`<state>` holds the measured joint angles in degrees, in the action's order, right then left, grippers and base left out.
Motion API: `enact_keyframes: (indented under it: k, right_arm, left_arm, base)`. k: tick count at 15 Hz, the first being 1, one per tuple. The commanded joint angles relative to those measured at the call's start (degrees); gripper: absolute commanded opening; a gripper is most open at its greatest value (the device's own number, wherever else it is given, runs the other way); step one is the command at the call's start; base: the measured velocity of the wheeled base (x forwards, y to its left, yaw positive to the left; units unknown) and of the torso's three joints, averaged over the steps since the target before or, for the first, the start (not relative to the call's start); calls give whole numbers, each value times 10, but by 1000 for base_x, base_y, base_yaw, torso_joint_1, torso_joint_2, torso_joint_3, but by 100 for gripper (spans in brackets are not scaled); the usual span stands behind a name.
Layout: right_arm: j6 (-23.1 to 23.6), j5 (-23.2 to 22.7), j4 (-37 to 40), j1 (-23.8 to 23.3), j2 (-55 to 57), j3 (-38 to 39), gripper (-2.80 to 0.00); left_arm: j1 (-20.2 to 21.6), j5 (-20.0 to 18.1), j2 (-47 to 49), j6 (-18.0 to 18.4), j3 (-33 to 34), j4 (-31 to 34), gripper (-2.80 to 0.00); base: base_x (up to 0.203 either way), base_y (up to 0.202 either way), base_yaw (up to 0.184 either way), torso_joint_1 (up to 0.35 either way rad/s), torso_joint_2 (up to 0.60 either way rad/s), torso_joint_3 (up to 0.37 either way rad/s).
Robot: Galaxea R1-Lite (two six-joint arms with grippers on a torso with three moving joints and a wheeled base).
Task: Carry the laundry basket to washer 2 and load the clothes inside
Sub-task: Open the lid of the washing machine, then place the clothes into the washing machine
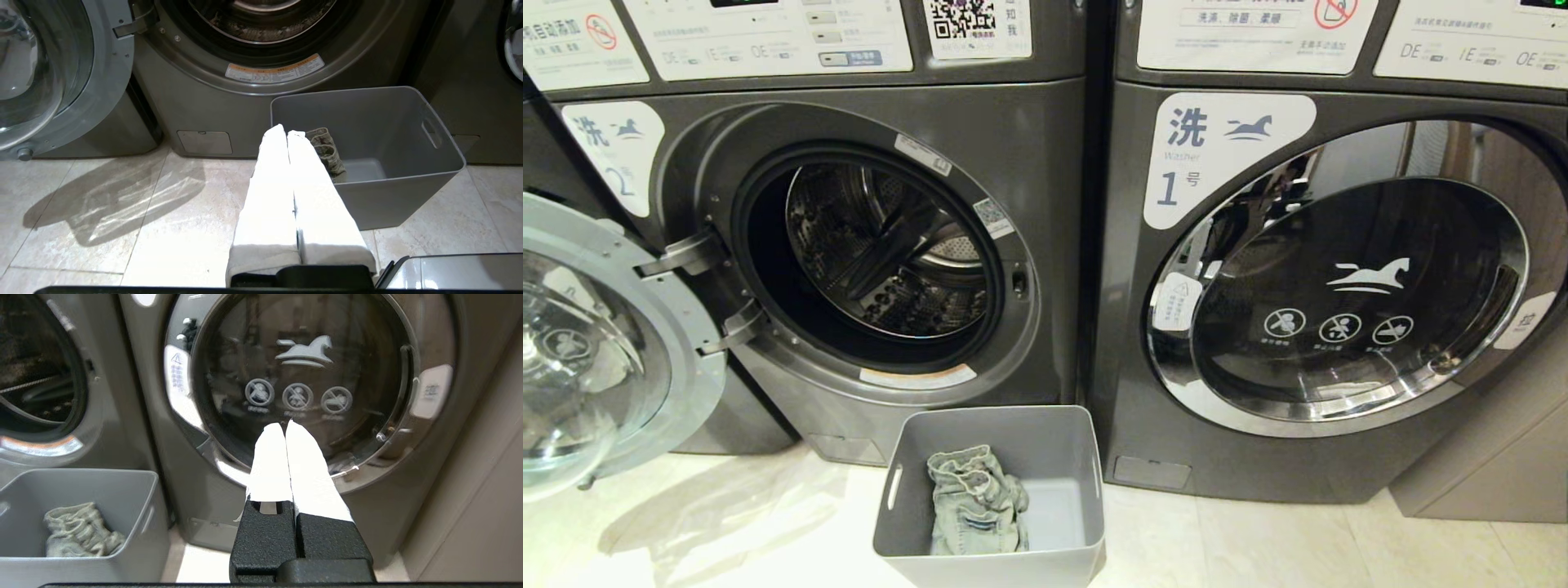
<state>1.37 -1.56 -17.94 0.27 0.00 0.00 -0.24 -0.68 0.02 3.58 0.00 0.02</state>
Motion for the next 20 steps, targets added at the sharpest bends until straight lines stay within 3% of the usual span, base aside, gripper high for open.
enact_keyframes:
  k: [1, 6, 20]
  right_arm:
    - [0, 0, -1, 0, 0, 23, -280]
    - [-4, 1, -1, 0, 0, 23, -280]
    - [-4, 0, -1, 0, 0, 23, -280]
  left_arm:
    - [0, -1, -1, 1, 0, 0, -280]
    - [0, -3, -1, 0, 0, 0, -280]
    - [0, -3, -1, -1, 0, -1, -280]
  base:
    - [0, 0, 0, 0, 0, 0]
    - [1, 42, -3, 3, 1, 1]
    - [0, 194, -2, 3, 3, 2]
